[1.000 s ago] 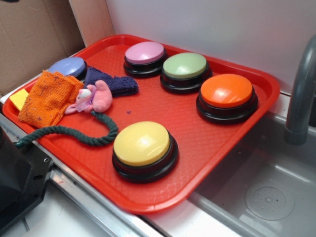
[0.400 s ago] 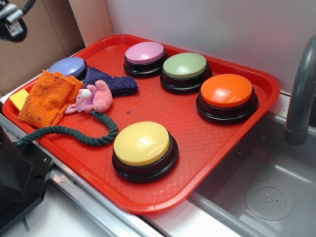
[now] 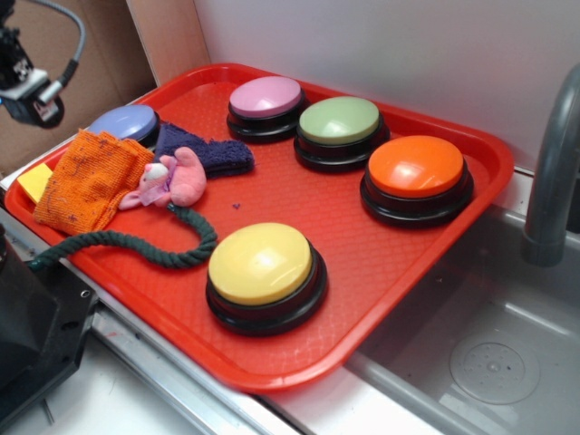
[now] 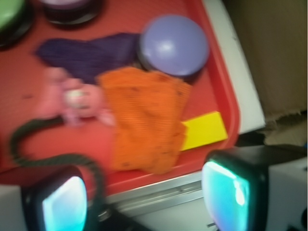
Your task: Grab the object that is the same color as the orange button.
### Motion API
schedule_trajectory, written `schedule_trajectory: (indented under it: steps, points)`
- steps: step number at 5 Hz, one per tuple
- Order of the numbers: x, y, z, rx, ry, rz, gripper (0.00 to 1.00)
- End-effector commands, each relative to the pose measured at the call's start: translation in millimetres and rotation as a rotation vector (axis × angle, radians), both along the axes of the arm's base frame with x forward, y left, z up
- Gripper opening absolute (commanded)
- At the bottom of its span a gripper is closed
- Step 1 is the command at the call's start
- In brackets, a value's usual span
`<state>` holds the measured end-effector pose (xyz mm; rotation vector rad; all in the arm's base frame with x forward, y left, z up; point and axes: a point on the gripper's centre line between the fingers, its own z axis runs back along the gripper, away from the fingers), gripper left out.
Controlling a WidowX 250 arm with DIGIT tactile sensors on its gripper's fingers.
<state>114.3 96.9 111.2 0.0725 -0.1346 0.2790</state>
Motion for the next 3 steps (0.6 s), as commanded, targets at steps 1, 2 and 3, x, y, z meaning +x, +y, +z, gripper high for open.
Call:
schedule_trajectory:
  steps: [1, 2, 3]
  points:
    - [11, 25, -41, 0.071, -0.04, -0.008, 1.0]
    - [24, 26, -66, 0.009, -0.06, -0.072, 1.0]
    - [29, 24, -72, 0.017, -0.062, -0.056, 1.0]
